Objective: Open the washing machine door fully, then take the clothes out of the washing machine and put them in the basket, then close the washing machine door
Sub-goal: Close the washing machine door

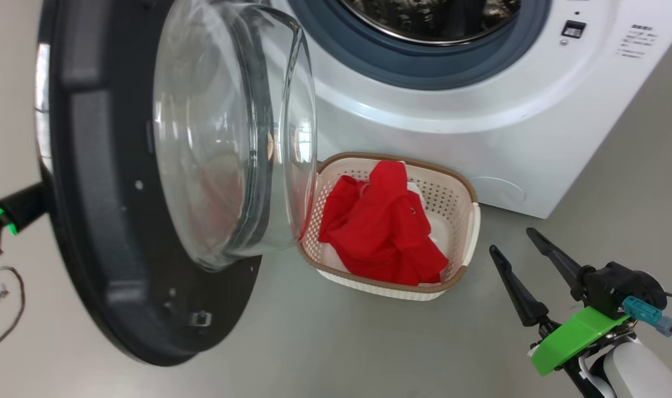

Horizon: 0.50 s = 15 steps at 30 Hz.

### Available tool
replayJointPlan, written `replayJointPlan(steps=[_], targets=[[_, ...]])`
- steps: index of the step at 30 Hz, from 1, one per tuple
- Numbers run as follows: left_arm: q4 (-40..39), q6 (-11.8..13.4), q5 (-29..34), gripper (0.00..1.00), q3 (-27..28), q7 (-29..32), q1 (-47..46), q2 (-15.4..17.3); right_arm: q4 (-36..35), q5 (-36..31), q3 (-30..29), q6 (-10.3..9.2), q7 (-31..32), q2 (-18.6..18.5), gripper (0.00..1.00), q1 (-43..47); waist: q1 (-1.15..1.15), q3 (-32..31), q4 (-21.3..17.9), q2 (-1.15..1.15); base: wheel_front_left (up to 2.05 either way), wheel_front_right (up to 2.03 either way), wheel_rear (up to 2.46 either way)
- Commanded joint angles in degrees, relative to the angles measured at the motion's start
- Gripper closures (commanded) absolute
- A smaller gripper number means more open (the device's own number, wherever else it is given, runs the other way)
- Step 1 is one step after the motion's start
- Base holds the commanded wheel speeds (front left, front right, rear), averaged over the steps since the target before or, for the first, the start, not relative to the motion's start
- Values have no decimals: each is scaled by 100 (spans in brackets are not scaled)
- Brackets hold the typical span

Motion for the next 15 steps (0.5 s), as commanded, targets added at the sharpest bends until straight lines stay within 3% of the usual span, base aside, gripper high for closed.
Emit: replayJointPlan(steps=[1,15], targets=[[-292,-58,-61,100,149,86,-53,222,-146,-63,79,9,-69,5,0,78,0,-45,-124,0,0,0,0],[-872,-58,60,100,-532,21,-211,-245,-197,-109,-86,9,-69,255,0,149,0,-119,-885,0,0,0,0]])
